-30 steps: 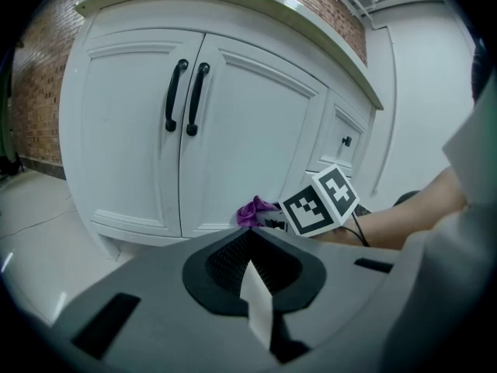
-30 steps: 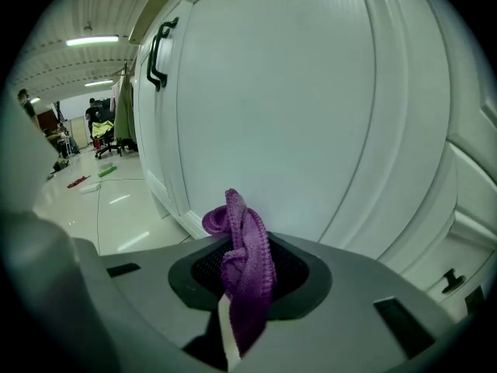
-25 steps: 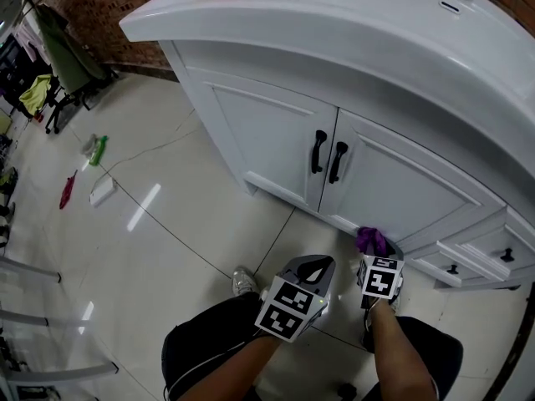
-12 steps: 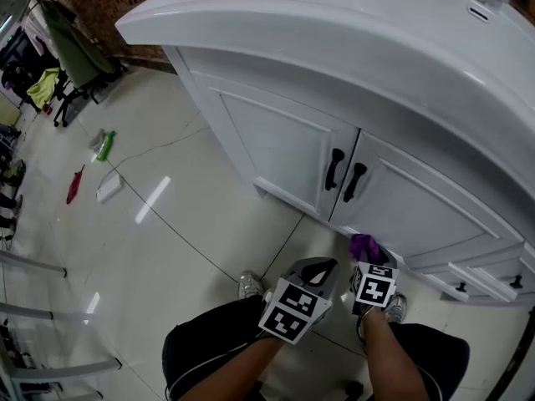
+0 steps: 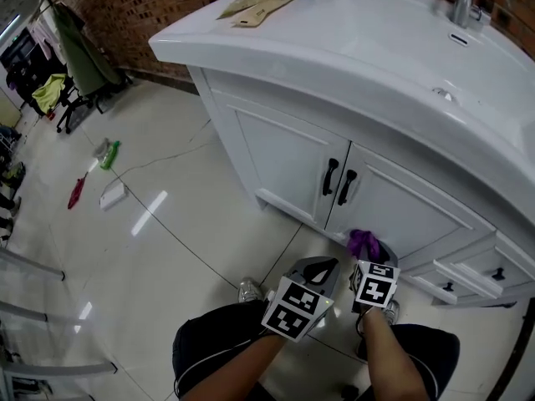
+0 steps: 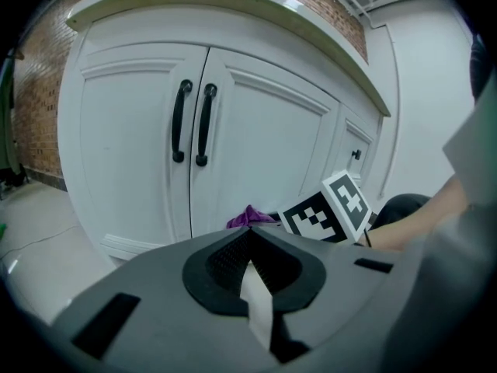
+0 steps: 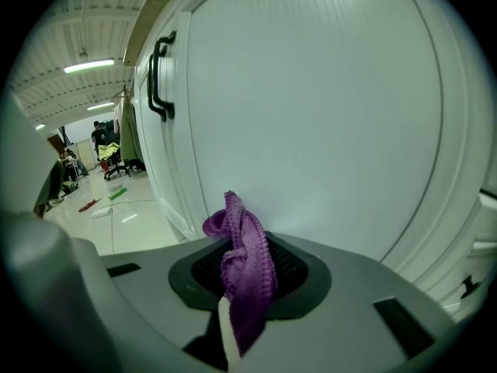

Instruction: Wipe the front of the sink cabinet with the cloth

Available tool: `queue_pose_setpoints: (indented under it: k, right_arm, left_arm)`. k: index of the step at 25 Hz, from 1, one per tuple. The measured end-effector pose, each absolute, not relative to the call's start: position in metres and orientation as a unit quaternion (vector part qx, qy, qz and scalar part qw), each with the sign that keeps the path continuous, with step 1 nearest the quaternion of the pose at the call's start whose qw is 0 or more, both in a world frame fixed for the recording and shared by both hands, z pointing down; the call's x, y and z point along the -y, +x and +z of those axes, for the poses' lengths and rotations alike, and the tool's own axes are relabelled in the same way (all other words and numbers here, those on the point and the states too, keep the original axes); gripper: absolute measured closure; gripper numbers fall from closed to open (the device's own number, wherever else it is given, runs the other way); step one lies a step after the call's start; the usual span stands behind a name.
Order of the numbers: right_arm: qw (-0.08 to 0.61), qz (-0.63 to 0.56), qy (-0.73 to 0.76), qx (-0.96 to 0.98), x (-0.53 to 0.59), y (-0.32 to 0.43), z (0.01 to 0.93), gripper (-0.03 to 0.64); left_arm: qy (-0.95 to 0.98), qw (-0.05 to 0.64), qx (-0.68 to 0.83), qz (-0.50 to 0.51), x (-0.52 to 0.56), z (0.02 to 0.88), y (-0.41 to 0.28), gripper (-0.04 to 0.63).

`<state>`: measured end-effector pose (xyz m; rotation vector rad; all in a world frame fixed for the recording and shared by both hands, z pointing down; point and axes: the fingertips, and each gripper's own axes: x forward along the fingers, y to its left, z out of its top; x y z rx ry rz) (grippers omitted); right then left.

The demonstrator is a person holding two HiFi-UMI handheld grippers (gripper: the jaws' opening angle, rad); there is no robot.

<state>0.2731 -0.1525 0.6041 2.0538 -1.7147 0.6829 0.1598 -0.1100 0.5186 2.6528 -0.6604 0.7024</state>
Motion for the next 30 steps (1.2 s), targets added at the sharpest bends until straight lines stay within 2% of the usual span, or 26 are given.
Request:
queue_pose_setpoints:
  k: [16, 30]
  right_arm:
    - [0.135, 0.138, 0.759, 0.621, 0.154, 0.280, 0.443, 0.522]
    - [0.086, 0.036, 0.774, 0.626, 0.146, 0.273, 0.320, 0.522]
  left_arm:
    - [0.942, 0.110, 0.246, 0.198, 0.093, 0.438, 0.151, 0.591]
    - [0.948, 0.088, 0.256, 0.170, 0.088, 0.400, 0.141, 0.591]
